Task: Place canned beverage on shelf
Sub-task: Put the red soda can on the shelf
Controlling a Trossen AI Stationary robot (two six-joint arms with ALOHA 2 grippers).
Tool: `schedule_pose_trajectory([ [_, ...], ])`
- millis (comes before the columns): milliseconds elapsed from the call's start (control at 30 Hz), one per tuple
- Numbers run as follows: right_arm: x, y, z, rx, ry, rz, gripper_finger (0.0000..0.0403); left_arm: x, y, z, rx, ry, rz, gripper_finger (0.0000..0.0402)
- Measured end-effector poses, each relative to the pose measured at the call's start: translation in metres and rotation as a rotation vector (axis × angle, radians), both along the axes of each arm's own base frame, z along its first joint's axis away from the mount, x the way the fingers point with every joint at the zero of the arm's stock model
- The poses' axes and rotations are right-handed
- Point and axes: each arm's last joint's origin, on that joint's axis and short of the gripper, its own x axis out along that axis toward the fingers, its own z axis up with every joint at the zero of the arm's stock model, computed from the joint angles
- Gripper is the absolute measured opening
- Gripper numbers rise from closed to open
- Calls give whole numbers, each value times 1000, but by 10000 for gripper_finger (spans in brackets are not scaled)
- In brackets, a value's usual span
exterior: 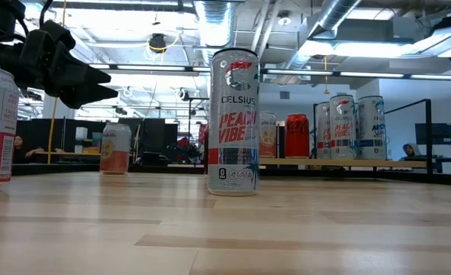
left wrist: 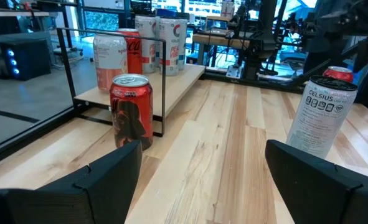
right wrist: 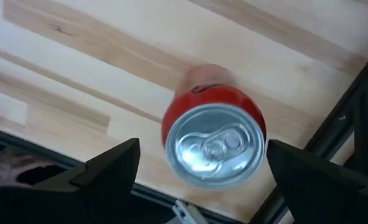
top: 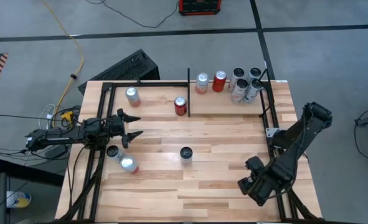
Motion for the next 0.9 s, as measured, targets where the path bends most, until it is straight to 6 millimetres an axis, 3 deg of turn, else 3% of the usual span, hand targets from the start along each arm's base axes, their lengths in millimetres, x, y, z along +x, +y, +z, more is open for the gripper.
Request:
schedule_pose_trajectory([
  [300, 3, 1, -9, -22, 24, 0, 377, 0, 0, 0, 0, 0, 0, 327],
  [667, 15, 18, -44, -49, 157, 134, 377, 0, 0, 0, 0, 0, 0, 327],
  [900, 18, 14, -45, -84, 147, 148, 376, 0, 0, 0, 0, 0, 0, 327],
])
